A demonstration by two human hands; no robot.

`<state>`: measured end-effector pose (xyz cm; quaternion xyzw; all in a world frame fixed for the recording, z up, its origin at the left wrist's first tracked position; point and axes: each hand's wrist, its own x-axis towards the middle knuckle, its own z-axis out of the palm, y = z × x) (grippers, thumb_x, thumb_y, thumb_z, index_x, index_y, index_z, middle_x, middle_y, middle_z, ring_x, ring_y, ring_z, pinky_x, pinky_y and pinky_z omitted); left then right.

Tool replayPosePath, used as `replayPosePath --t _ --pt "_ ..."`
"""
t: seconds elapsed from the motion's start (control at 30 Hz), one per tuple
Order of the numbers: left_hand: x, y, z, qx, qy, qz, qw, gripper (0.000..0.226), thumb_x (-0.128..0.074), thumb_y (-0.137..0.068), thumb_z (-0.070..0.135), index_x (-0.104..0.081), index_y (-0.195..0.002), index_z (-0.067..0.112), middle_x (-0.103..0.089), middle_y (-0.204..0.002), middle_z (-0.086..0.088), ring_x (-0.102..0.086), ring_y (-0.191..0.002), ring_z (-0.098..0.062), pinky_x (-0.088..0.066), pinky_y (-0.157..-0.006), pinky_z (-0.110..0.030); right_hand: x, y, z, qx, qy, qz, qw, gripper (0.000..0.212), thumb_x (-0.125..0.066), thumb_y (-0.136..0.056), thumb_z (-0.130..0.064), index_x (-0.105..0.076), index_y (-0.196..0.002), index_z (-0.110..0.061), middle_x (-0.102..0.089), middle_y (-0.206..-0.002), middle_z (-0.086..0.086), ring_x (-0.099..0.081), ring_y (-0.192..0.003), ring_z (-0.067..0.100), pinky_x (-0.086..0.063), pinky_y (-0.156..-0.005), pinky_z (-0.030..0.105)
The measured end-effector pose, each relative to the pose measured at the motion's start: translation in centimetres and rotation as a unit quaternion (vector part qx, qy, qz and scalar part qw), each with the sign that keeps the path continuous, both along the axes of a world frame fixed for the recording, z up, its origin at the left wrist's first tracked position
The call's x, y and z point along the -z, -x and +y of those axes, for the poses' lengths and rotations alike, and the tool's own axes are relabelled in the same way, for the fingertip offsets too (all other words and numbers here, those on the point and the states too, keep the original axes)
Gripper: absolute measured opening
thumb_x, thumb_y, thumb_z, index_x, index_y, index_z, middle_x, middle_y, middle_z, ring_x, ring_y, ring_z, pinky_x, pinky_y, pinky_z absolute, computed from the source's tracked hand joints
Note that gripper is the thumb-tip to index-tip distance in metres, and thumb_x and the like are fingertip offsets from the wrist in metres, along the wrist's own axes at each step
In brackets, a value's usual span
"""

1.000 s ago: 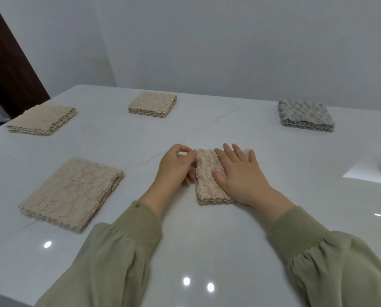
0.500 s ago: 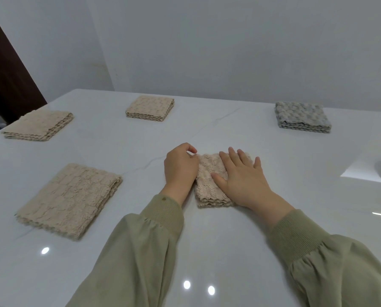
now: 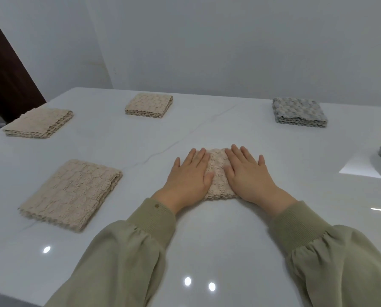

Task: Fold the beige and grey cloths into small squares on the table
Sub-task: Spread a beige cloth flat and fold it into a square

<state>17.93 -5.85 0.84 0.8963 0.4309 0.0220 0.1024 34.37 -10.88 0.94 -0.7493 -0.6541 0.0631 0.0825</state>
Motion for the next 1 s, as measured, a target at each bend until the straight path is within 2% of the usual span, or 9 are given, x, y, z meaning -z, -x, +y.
replayPosePath --t 0.23,0.37,0.47,0.53,0.6,0.73,0.8,0.87,1.0 --pt "0.6 1.2 0.9 -0.015 -0.012 -0.028 0.999 0.059 -0.020 -0.100 0.044 -0.006 -0.152 0.020 -0.002 -0.160 0.005 -0.001 -0.147 -0.016 -0.005 -0.119 -0.041 0.2 -0.7 -0.5 0.018 -0.050 0.096 0.994 0.052 -0.025 -0.101 -0.035 -0.023 -0.149 -0.017 -0.015 -0.158 0.000 -0.009 -0.146 0.016 -0.005 -0.117 0.046" --pt "0.2 1.3 2.0 -0.113 0.020 -0.264 0.958 0.051 -0.030 -0.099 0.042 -0.037 -0.141 0.013 -0.040 -0.145 -0.003 -0.031 -0.137 -0.024 -0.026 -0.110 -0.036 -0.5 -2.2 0.4 0.093 -0.201 0.220 0.950 0.040 -0.036 -0.097 -0.029 -0.057 -0.119 -0.003 -0.059 -0.123 0.015 -0.051 -0.118 0.031 -0.037 -0.099 0.036" --pt "-0.1 0.6 3.1 -0.186 0.005 -0.229 0.955 0.048 -0.032 -0.099 0.043 -0.052 -0.128 0.011 -0.048 -0.134 -0.008 -0.037 -0.126 -0.025 -0.030 -0.101 -0.035 -0.2 -3.3 1.7 0.125 -0.177 0.195 0.957 0.039 -0.038 -0.094 -0.032 -0.064 -0.097 -0.003 -0.065 -0.102 0.013 -0.057 -0.100 0.033 -0.042 -0.085 0.038" --pt "0.0 0.1 3.6 -0.188 -0.020 -0.192 0.963 0.048 -0.035 -0.098 0.046 -0.058 -0.124 0.013 -0.049 -0.128 -0.006 -0.037 -0.122 -0.024 -0.032 -0.098 -0.034 0.2 -3.4 2.4 0.118 -0.177 0.153 0.965 0.037 -0.037 -0.089 -0.034 -0.048 -0.063 -0.009 -0.054 -0.069 0.006 -0.051 -0.074 0.030 -0.036 -0.067 0.036" --pt "0.2 -0.1 3.8 -0.185 -0.029 -0.177 0.966 0.048 -0.038 -0.096 0.047 -0.056 -0.125 0.013 -0.048 -0.128 -0.004 -0.036 -0.123 -0.023 -0.031 -0.099 -0.033 0.5 -3.5 2.7 0.114 -0.177 0.138 0.968 0.034 -0.037 -0.085 -0.037 -0.032 -0.057 -0.018 -0.040 -0.062 -0.002 -0.042 -0.069 0.024 -0.030 -0.067 0.033" --pt "0.4 0.2 3.0 -0.184 -0.039 -0.204 0.961 0.047 -0.043 -0.094 0.047 -0.056 -0.123 0.013 -0.049 -0.124 -0.001 -0.037 -0.120 -0.019 -0.030 -0.099 -0.029 0.7 -3.6 2.5 0.125 -0.169 0.136 0.968 0.027 -0.032 -0.084 -0.044 -0.035 -0.063 -0.027 -0.049 -0.080 0.006 -0.046 -0.084 0.021 -0.041 -0.084 0.044" --pt "0.1 0.1 2.8 -0.188 -0.037 -0.200 0.961 0.045 -0.048 -0.092 0.047 -0.056 -0.122 0.014 -0.049 -0.123 -0.001 -0.037 -0.120 -0.019 -0.030 -0.099 -0.029 0.7 -3.7 2.7 0.135 -0.118 0.119 0.977 0.040 -0.035 -0.086 -0.046 -0.060 -0.090 -0.016 -0.059 -0.113 0.014 -0.051 -0.112 0.028 -0.037 -0.100 0.046" --pt "-0.6 0.0 2.9 -0.199 -0.002 -0.197 0.960 0.044 -0.053 -0.089 0.046 -0.057 -0.119 0.015 -0.049 -0.123 -0.001 -0.036 -0.120 -0.020 -0.028 -0.099 -0.028 0.1 -3.8 2.8 0.141 -0.057 0.129 0.980 0.046 -0.044 -0.089 -0.042 -0.058 -0.119 -0.009 -0.046 -0.140 0.012 -0.035 -0.134 0.027 -0.024 -0.113 0.042" --pt "-2.7 -0.2 3.2 -0.224 0.101 -0.167 0.955 0.040 -0.064 -0.083 0.041 -0.058 -0.112 0.014 -0.047 -0.123 0.001 -0.034 -0.122 -0.020 -0.027 -0.097 -0.026 -1.6 -4.0 2.9 0.143 -0.004 0.199 0.970 0.027 -0.059 -0.084 -0.032 -0.057 -0.100 -0.009 -0.042 -0.142 0.014 -0.033 -0.134 0.027 -0.024 -0.113 0.042"
